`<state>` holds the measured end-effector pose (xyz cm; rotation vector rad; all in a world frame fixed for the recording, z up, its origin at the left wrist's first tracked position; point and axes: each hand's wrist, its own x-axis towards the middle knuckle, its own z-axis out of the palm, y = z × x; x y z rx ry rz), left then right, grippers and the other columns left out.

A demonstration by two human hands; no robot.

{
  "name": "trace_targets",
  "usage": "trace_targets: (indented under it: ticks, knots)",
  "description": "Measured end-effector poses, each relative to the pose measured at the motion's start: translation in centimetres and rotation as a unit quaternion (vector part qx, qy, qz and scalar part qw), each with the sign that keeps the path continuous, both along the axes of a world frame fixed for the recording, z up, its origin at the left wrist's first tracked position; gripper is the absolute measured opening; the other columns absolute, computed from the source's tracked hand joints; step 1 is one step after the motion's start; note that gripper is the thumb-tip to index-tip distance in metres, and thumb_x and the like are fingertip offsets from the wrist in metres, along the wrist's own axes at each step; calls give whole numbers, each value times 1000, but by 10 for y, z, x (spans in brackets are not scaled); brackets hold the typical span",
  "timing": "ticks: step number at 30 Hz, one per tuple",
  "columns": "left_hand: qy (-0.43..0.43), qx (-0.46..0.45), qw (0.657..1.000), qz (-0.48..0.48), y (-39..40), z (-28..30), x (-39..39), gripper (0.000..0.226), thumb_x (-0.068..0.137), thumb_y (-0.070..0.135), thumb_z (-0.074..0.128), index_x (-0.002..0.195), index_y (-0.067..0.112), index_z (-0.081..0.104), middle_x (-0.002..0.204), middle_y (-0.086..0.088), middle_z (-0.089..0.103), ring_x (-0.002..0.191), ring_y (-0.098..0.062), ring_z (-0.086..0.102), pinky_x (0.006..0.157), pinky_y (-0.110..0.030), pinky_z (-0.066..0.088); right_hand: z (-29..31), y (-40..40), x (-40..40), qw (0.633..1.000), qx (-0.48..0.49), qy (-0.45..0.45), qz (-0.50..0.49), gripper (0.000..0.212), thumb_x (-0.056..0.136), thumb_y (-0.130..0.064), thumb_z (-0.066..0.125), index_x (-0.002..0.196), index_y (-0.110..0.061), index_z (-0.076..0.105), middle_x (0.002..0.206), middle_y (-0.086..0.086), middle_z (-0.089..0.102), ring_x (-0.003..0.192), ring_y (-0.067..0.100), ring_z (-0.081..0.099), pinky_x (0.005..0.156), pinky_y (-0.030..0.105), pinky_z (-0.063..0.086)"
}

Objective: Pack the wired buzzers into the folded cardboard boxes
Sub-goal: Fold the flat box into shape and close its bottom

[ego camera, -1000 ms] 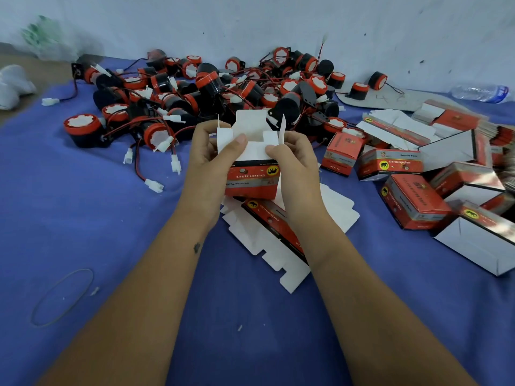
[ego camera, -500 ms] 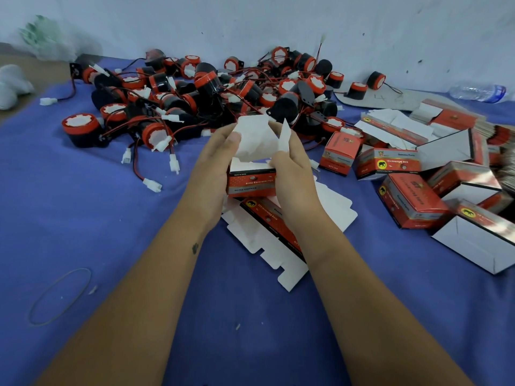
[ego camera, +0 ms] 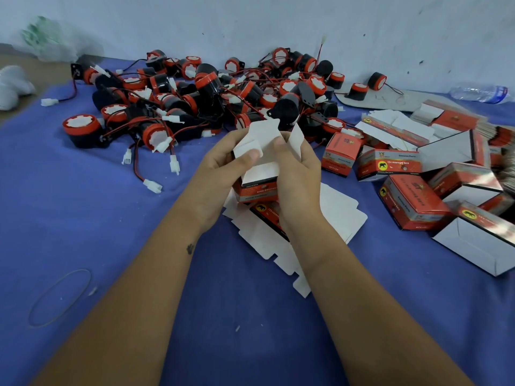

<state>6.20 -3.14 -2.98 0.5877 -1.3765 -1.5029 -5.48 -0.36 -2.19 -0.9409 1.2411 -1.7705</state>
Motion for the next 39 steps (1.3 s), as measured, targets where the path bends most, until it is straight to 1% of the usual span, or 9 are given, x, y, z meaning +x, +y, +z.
trace_targets:
  ticks: [4, 7, 10, 13, 17, 20, 23, 34, 39]
  knots:
    - [9, 35, 998, 46, 0, -1, -3, 35, 99, 8, 50, 124, 31, 60, 115, 5, 71, 94, -12, 70, 71, -26, 57, 2, 3, 0, 994, -23, -38, 98, 18, 92, -38, 57, 84, -40, 73, 94, -5, 74, 87, 21, 71, 77, 47, 60]
    - [33, 87, 992, 88, -1, 1, -3, 38, 98, 9, 49, 130, 28, 58, 120, -2, 68, 87, -15, 71, 64, -30, 58, 5, 2, -6, 973, -11, -159, 169, 40, 97, -52, 41, 105, -29, 72, 110, 5, 73, 95, 22, 71, 78, 38, 58]
    - [51, 71, 992, 90, 0, 2, -5, 35, 98, 5, 45, 119, 29, 60, 110, -4, 68, 78, -15, 70, 58, -30, 57, 5, 1, -7, 978, 2, -125, 166, 25, 98, -29, 48, 101, -28, 73, 109, 4, 73, 95, 23, 69, 80, 40, 55]
    - [78, 63, 990, 99, 4, 3, -9, 38, 96, 0, 45, 96, 34, 63, 92, 2, 71, 71, -16, 69, 54, -31, 56, 4, -2, -9, 984, -5, -91, 155, 38, 93, -4, 45, 91, -29, 73, 100, 1, 73, 85, 21, 68, 71, 37, 55]
    - [118, 75, 987, 81, 7, 2, -10, 40, 95, 5, 42, 73, 29, 65, 79, 5, 70, 68, -14, 69, 52, -29, 54, 2, -1, -7, 986, -13, -80, 144, 45, 91, -1, 43, 75, -31, 73, 83, -4, 71, 77, 18, 65, 62, 34, 54]
    - [128, 113, 985, 4, 10, 2, -8, 28, 91, 22, 41, 80, 21, 67, 86, -1, 73, 75, -17, 71, 60, -34, 56, 1, 1, -8, 986, -3, -86, 140, 28, 91, -18, 47, 76, -24, 70, 87, 2, 69, 84, 22, 63, 67, 35, 51]
    - [47, 103, 992, 51, 9, 1, -9, 22, 84, 19, 49, 80, 31, 66, 88, 4, 71, 72, -11, 70, 57, -34, 55, 2, 1, -9, 987, -2, -70, 147, 12, 80, -16, 55, 77, -20, 66, 88, 3, 65, 83, 25, 60, 67, 37, 48]
    - [1, 25, 987, 157, 6, 3, -10, 47, 83, -11, 43, 94, 30, 62, 98, 4, 68, 72, -8, 70, 52, -26, 54, 3, 4, -8, 994, -2, 73, 76, 44, 83, 9, 54, 101, -30, 62, 94, -6, 66, 80, 11, 66, 64, 28, 57]
    - [22, 100, 986, 131, 5, 3, -10, 26, 101, 21, 41, 111, 27, 65, 114, -5, 66, 91, -17, 68, 64, -30, 55, 0, 1, -2, 997, 45, 31, 50, 26, 90, -17, 55, 85, -40, 67, 98, -5, 67, 95, 21, 65, 84, 46, 57]
